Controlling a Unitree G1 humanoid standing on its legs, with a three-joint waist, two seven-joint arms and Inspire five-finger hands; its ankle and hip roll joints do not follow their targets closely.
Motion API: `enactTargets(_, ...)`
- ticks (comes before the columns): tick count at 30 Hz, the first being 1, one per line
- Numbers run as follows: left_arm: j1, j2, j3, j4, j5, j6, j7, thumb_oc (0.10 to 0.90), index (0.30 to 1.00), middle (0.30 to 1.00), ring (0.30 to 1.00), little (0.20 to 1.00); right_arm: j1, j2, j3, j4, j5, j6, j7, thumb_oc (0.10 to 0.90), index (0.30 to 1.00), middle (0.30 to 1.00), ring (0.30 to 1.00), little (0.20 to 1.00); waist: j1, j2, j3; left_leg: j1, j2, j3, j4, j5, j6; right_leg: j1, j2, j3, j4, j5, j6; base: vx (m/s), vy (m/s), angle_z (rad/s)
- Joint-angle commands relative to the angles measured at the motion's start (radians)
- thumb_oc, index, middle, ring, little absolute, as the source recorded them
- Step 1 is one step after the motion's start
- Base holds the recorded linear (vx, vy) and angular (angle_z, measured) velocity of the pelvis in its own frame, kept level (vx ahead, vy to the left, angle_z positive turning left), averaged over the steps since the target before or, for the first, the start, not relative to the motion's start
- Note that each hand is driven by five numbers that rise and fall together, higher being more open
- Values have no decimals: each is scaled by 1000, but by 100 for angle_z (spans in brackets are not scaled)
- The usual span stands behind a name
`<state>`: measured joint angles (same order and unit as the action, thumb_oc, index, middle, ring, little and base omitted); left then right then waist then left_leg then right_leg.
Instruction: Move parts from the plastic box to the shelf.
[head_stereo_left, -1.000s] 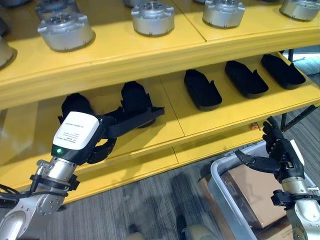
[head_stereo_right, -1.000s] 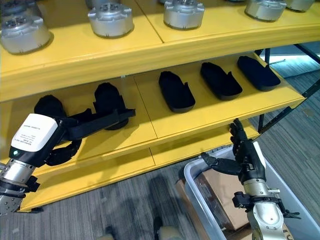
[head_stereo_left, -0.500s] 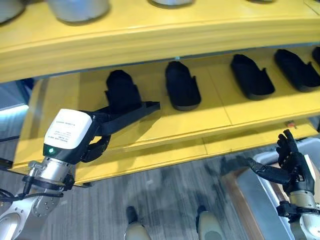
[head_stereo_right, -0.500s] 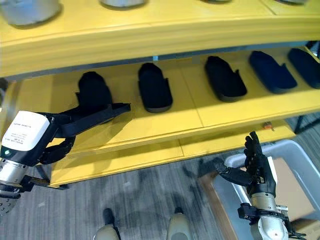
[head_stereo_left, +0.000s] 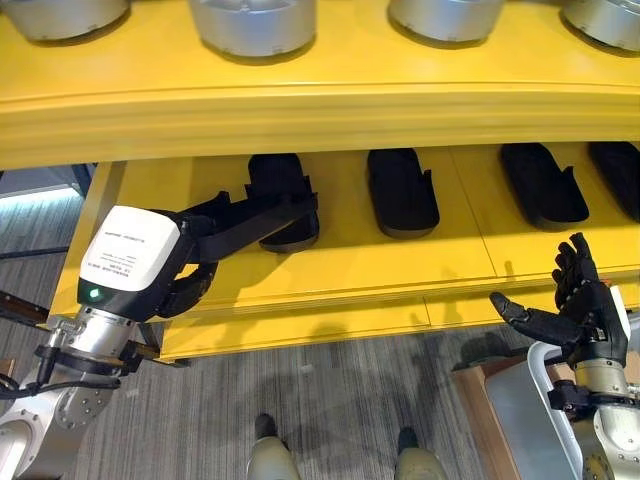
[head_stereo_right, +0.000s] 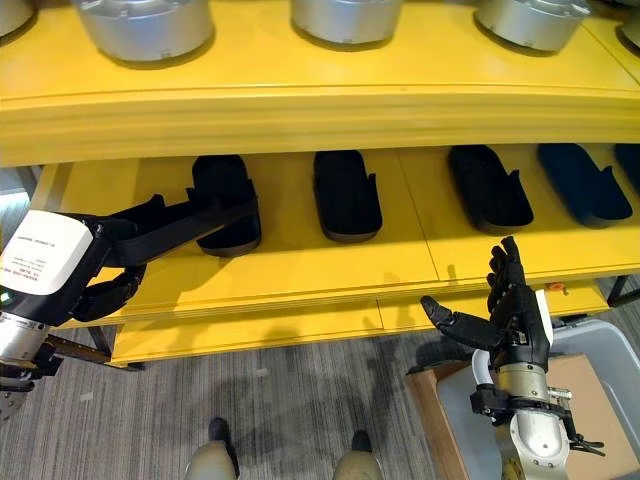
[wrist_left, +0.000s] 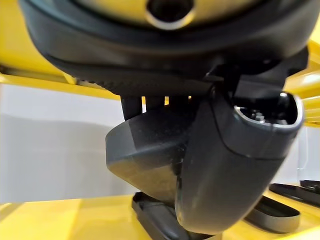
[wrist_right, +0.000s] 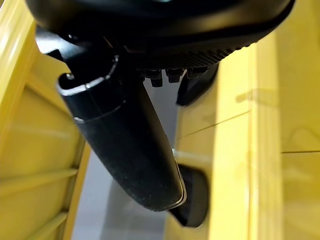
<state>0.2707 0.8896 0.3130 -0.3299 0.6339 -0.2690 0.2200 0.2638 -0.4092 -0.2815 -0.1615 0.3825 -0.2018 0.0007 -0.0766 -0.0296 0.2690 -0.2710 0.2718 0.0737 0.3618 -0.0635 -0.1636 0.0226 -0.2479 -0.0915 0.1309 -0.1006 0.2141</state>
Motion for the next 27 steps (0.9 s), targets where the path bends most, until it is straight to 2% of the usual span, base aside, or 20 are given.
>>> enactTargets(1,-111,88,129,-81,-50,10,157,400,300,300,300,300,-51,-45,-29,-102,-3,-100,-22,900,1000,1000,1000,1000,-27,-35,-112,-47,-16,-6,121,-109,60,52,-116,20,-26,67,-3,45,379,11)
enactTargets(3,-121,102,130,-77,-33,16,165,400,300,300,300,300,-46,-37,-33,-101,-4,-99,-24,900,1000,1000,1000,1000,-34,-36,-116,-61,-41,-8,150,-143,81,44,-141,28,-38,145,-2,17,296,25)
enactTargets(4,-136,112,126,-72,-20,19,173,400,300,300,300,300,-49,-26,-31,-100,-10,-100,-30,900,1000,1000,1000,1000,-35,-36,-121,-77,-58,-5,163,-157,96,35,-158,30,-45,210,0,19,261,37)
enactTargets(6,-150,120,118,-67,-18,24,185,400,300,300,300,300,-72,-21,-17,-89,-18,-102,-45,900,1000,1000,1000,1000,-35,-29,-122,-77,-74,5,155,-162,120,-2,-166,37,-31,290,-19,-11,280,16)
enactTargets(7,-152,116,118,-64,-19,24,191,400,300,300,300,300,-82,-20,-9,-83,-22,-105,-52,900,1000,1000,1000,1000,-28,-24,-119,-70,-73,20,145,-159,128,-24,-164,13,-17,293,-29,-40,336,-3)
enactTargets(8,-149,105,122,-61,-17,28,196,400,300,300,300,300,-100,-20,9,-76,-24,-108,-55,900,1000,1000,1000,1000,-14,-15,-114,-44,-67,51,122,-157,134,-38,-147,-54,22,248,-38,-8,374,-12)
enactTargets(9,-145,100,125,-58,-15,32,196,400,300,300,300,300,-108,-22,14,-72,-24,-108,-51,900,1000,1000,1000,1000,-16,-9,-117,-18,-83,66,77,-150,143,-55,-103,-71,49,199,-52,37,366,-40)
enactTargets(10,-141,90,127,-55,-19,29,190,400,300,300,300,300,-108,-22,15,-67,-23,-107,-46,900,1000,1000,1000,1000,-24,-11,-120,11,-103,70,34,-139,149,-75,-50,-52,74,138,-62,73,355,-48)
enactTargets(11,-136,69,128,-52,-30,27,181,400,300,300,300,300,-109,-27,19,-61,-24,-104,-35,900,1000,1000,1000,1000,-25,-17,-122,45,-127,84,-14,-124,159,-100,30,-55,116,64,-73,84,255,-49)
enactTargets(12,-132,53,131,-48,-40,28,173,400,300,300,300,300,-110,-34,24,-55,-18,-104,-27,900,1000,1000,1000,1000,-22,-23,-122,81,-144,97,-63,-115,163,-114,71,-51,154,10,-87,67,258,-22)
enactTargets(14,-129,22,125,-41,-49,32,152,400,300,300,300,300,-112,-40,36,-48,-16,-104,-12,900,1000,1000,1000,1000,-24,-37,-119,132,-182,114,-123,-97,172,-140,162,-49,204,-38,-109,36,158,-24)
enactTargets(15,-129,20,126,-42,-49,32,151,400,300,300,300,300,-113,-42,36,-47,-16,-104,-12,900,1000,1000,1000,1000,-22,-38,-118,137,-183,116,-129,-96,172,-140,161,-46,209,-42,-110,-8,105,-34)
enactTargets(16,-135,-5,115,-40,-38,42,144,400,300,300,300,300,-120,-52,51,-47,-19,-106,-7,900,1000,1000,1000,1000,-15,-50,-119,166,-208,131,-168,-80,174,-136,213,-54,214,-67,-135,-22,36,-22)
enactTargets(17,-132,-14,114,-37,-39,42,138,400,300,300,300,300,-119,-55,53,-50,-22,-103,-6,900,1000,1000,1000,1000,-10,-53,-123,176,-214,135,-183,-72,170,-108,217,-58,171,-70,-155,-16,30,-15)
enactTargets(18,-127,-30,108,-36,-23,40,130,400,300,300,300,300,-112,-58,49,-54,-26,-102,-6,900,1000,1000,1000,1000,-12,-55,-129,186,-222,132,-184,-70,169,-87,212,-39,131,-70,-158,24,-37,-5)
enactTargets(20,-126,-52,84,-24,-7,34,128,400,300,300,300,300,-103,-66,37,-51,-30,-99,-6,900,1000,1000,1000,1000,-27,-48,-143,200,-220,128,-215,-51,166,-70,246,33,73,-46,-162,11,-58,-4)
enactTargets(21,-125,-61,76,-17,-3,35,124,400,300,300,300,300,-98,-63,31,-49,-30,-96,-6,900,1000,1000,1000,1000,-31,-44,-151,207,-223,129,-226,-44,164,-61,251,44,38,-34,-163,-9,-77,2)
enactTargets(27,-95,-119,50,3,6,38,111,400,300,300,300,300,-63,-49,7,-50,-19,-79,2,900,1000,1000,1000,1000,-44,-29,-189,247,-226,124,-268,-22,161,-12,261,30,-19,-26,-170,18,-73,4)
